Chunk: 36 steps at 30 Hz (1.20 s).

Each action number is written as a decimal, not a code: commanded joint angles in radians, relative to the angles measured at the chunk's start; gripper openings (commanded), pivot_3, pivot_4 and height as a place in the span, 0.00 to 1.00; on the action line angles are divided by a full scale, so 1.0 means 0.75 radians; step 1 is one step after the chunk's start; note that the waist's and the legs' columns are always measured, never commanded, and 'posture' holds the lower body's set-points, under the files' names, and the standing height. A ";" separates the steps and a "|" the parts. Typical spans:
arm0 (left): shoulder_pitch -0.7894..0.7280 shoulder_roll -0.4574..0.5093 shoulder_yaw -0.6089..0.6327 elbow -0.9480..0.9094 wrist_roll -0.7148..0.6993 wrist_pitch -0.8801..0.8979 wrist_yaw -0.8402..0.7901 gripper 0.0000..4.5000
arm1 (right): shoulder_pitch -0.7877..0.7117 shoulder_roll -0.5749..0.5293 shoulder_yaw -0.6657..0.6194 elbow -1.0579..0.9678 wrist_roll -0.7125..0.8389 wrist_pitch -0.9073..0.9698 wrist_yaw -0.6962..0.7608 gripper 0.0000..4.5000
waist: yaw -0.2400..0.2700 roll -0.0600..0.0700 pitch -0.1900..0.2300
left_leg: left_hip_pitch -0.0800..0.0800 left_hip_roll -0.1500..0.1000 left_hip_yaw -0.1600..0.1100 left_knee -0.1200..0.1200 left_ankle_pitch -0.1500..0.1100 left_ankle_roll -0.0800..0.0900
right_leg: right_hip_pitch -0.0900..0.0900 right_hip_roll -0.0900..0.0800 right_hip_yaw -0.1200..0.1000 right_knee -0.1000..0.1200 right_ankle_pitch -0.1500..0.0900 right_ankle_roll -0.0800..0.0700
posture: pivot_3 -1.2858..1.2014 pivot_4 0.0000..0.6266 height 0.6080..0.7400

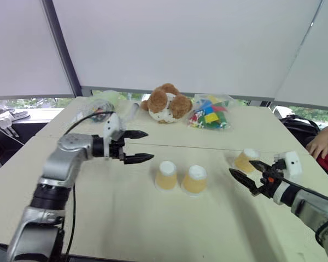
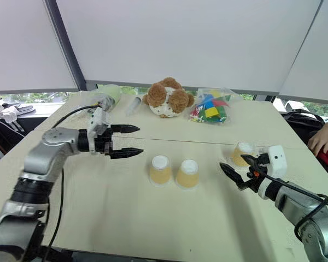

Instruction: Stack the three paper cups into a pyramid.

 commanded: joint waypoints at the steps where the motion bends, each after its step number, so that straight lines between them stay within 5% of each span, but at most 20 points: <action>1: 0.108 0.108 0.032 -0.236 -0.097 0.155 -0.001 0.99 | -0.058 0.018 -0.014 0.087 -0.126 -0.107 -0.080 1.00 | -0.005 0.000 0.000 | 0.000 0.000 0.000 0.000 0.000 0.000 | 0.000 0.000 0.000 0.000 0.000 0.000 | 0.52 0.24 0.99; 8: 0.213 0.231 0.006 -0.453 -0.093 0.190 0.037 0.99 | -0.239 0.081 0.063 0.415 -0.285 -0.270 -0.122 1.00 | -0.003 0.001 0.001 | 0.000 0.000 0.000 0.000 0.000 0.000 | 0.000 0.000 0.001 0.000 0.000 0.000 | 0.52 0.24 0.99; 25: 0.254 0.257 0.052 -0.562 -0.142 0.241 0.196 0.99 | -0.582 0.147 0.112 0.989 -0.409 -0.450 -0.126 1.00 | -0.006 0.005 0.002 | 0.000 0.000 0.001 -0.001 0.000 0.000 | -0.002 0.000 0.002 0.000 0.000 0.000 | 0.52 0.24 0.99; 28: 0.269 0.261 0.059 -0.562 -0.148 0.237 0.209 1.00 | -0.606 0.151 0.109 1.023 -0.416 -0.477 -0.132 0.82 | -0.007 0.005 0.002 | 0.000 0.000 0.002 -0.001 0.000 0.000 | -0.002 0.000 0.002 0.000 0.000 0.000 | 0.52 0.24 0.99; 31: 0.272 0.264 0.062 -0.556 -0.155 0.233 0.218 1.00 | -0.612 0.149 0.106 1.020 -0.415 -0.481 -0.124 0.52 | -0.007 0.005 0.002 | 0.000 0.000 0.002 -0.001 0.000 0.000 | -0.002 0.000 0.002 0.000 0.000 0.000 | 0.52 0.24 0.99; 36: 0.273 0.284 0.079 -0.512 -0.153 0.216 0.210 1.00 | -0.655 0.116 0.160 0.820 -0.360 -0.405 -0.028 0.50 | -0.008 0.007 0.003 | 0.000 0.000 0.002 -0.001 0.000 0.000 | -0.002 0.000 0.002 0.000 0.000 0.000 | 0.52 0.24 0.99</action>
